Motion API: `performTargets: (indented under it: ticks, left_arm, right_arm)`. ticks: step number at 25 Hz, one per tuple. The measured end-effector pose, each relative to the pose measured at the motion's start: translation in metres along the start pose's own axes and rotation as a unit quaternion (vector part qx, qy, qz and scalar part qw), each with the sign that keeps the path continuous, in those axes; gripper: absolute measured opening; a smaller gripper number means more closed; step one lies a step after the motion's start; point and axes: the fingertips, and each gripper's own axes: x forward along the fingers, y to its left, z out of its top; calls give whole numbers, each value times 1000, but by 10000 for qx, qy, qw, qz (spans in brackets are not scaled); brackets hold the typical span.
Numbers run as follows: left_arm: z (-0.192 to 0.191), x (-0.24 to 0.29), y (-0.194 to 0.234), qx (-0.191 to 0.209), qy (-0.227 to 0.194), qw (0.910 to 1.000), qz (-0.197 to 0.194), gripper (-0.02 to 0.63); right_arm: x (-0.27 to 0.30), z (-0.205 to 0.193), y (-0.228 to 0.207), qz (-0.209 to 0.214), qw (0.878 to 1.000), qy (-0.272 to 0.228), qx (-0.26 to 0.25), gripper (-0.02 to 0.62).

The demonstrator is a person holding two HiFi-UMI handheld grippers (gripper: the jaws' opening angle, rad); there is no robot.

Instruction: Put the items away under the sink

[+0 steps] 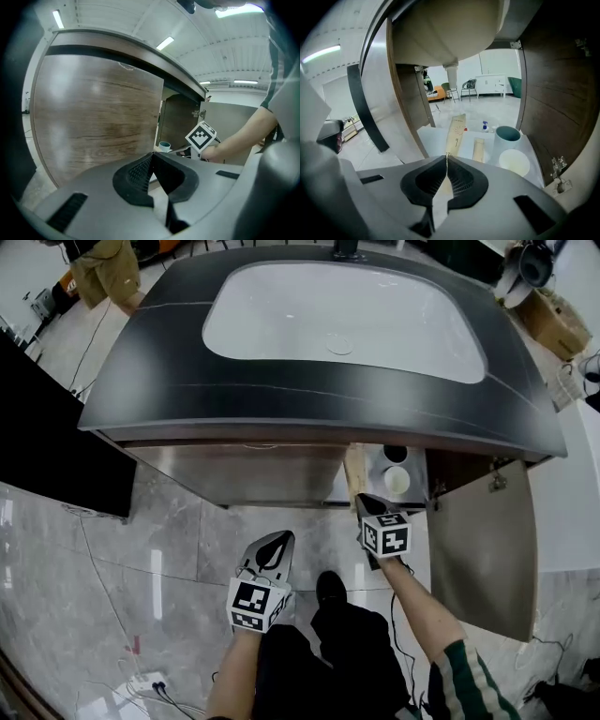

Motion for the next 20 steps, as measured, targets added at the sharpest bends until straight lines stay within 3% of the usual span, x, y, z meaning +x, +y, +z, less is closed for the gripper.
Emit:
performTargets:
  ticks: [4, 8, 20]
  left_arm:
    - [-35, 16, 5, 134, 32, 9999, 21, 9]
    - [-66, 26, 7, 152, 74, 9998, 39, 9]
    - [-99, 23, 37, 185, 131, 9994, 279, 10]
  right_arm:
    - [39, -13, -13, -12, 9999, -108, -30, 44]
    - [73, -28, -27, -63, 9996, -70, 283, 44]
    - [120, -66, -47, -147, 9967, 445, 658, 46]
